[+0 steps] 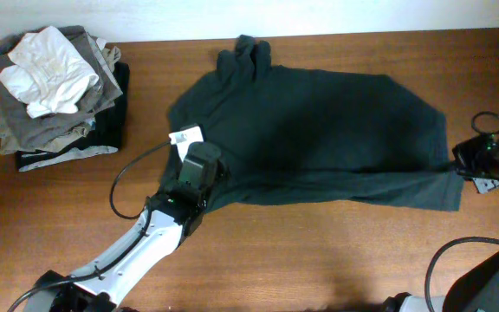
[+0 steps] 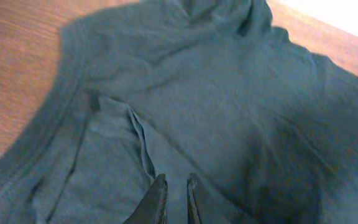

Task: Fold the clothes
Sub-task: 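Grasp the shirt's left and right side edges with both grippers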

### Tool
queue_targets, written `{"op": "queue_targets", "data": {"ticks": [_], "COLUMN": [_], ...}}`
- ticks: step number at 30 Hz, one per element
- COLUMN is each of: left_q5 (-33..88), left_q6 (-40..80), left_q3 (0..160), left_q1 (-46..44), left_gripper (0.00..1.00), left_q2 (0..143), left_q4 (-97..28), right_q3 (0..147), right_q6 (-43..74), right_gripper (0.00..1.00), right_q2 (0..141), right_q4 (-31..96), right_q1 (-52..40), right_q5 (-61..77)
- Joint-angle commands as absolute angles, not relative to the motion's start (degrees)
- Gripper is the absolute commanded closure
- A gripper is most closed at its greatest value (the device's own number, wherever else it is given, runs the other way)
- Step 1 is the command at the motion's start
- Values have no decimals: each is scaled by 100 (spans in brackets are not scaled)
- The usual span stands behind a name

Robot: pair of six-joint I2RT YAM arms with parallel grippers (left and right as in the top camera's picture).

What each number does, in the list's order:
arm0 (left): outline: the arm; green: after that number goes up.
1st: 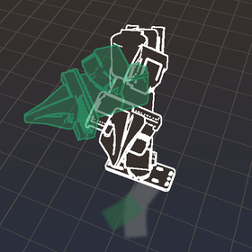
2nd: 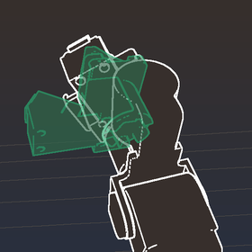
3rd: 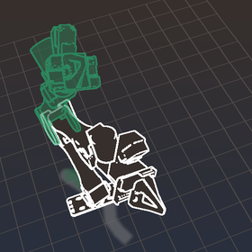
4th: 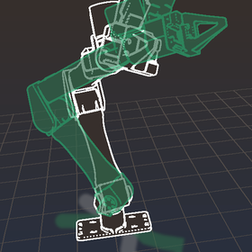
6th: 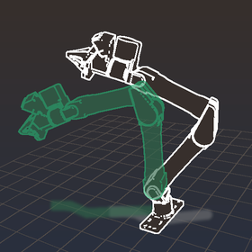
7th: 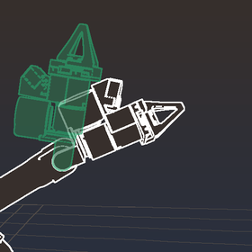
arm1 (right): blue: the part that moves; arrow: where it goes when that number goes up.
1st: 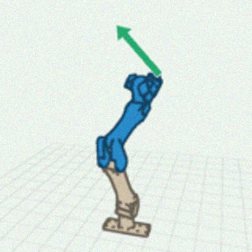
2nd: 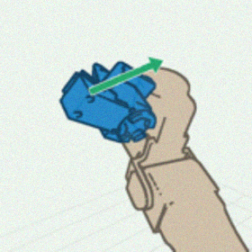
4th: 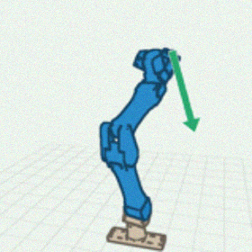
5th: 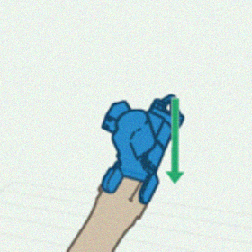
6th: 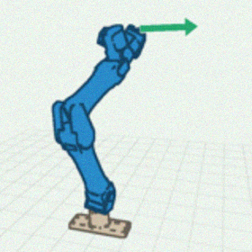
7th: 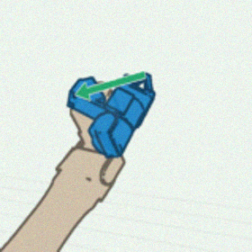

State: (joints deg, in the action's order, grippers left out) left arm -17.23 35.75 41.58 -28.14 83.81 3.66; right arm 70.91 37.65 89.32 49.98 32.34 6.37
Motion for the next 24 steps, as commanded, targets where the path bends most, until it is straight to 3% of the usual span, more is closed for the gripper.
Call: {"op": "queue_targets", "data": {"ticks": [1, 2, 4, 6, 8, 9, 12, 14, 18, 22, 24], "left_q5": [-2231, -2228, -2182, -2180, -2027, -1859, -1096, -482, 134, 340, 655], "left_q6": [3347, 3192, 2696, 2523, 2517, 2517, 2519, 2519, 2510, 2346, 2344], "left_q3": [4276, 4276, 4289, 4397, 4602, 4665, 4678, 4676, 4705, 4877, 4893], "left_q1": [-2790, -2790, -2790, -2790, -2790, -2788, -2790, -2790, -2775, -2591, -2327], "left_gripper": [82, 69, 43, 33, 31, 34, 54, 60, 77, 78, 84], "left_q2": [8442, 8442, 8427, 8267, 7894, 7710, 7502, 7675, 8405, 8659, 8799], "left_q4": [443, 432, 408, 36, -812, -1177, -1758, -2045, -2132, -2161, -2176], "right_q3": [7065, 7065, 7067, 7129, 7341, 7432, 7428, 7319, 7091, 7091, 7091], "right_q6": [3990, 3942, 3924, 3879, 3760, 3588, 3107, 3017, 3020, 2773, 2764], "right_gripper": [87, 62, 1, 1, 1, 2, 27, 44, 96, 96, 96], "right_q2": [8971, 9015, 9094, 9096, 9096, 9096, 9137, 9233, 9699, 10132, 10414], "right_q4": [4875, 4890, 4984, 5201, 5642, 5850, 6248, 6348, 6187, 6018, 6001], "right_q1": [2985, 2921, 2895, 2945, 3050, 3085, 3059, 3028, 3028, 3028, 3028], "right_q5": [224, 198, 8, -71, -67, -38, 16, 16, 51, 161, 174]}}
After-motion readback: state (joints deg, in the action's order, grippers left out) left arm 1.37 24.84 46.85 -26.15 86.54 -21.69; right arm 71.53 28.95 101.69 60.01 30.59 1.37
